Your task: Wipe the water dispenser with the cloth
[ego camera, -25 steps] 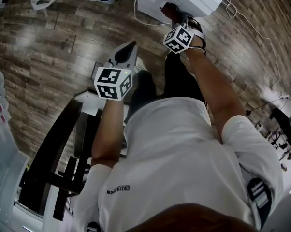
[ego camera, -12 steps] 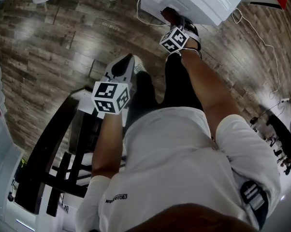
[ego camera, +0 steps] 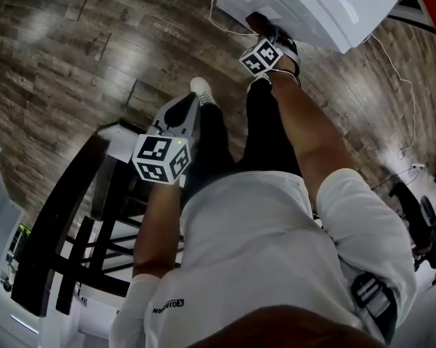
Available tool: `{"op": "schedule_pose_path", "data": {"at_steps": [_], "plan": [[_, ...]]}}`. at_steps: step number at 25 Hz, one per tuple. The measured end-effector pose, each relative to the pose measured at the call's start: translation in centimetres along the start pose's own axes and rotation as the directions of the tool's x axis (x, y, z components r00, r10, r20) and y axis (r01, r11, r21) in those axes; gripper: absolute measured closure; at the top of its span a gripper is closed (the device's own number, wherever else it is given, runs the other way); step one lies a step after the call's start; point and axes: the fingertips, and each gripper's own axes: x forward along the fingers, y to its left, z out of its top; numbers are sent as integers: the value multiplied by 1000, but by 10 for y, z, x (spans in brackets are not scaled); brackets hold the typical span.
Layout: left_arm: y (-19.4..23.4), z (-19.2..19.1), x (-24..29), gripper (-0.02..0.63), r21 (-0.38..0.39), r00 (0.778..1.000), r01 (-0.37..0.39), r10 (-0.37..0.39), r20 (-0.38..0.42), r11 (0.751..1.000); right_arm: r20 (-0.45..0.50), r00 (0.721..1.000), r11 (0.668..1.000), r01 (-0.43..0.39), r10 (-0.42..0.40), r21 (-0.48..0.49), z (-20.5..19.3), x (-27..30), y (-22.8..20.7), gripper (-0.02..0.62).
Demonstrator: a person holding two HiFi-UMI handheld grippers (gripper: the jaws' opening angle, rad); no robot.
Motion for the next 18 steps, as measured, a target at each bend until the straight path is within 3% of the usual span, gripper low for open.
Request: {"op": "schedule_pose_path", "data": {"at_steps": [12,18], "plan": [[2,-15,0,611,-28,1000,-15,14,-13,999,-53,996,997,-69,70,26,-1,42,19,545],[4,-12,-5,609,-33,1000,-20,20,7,999,-46,995,996,-83,84,35,-1,37,17,545]]}}
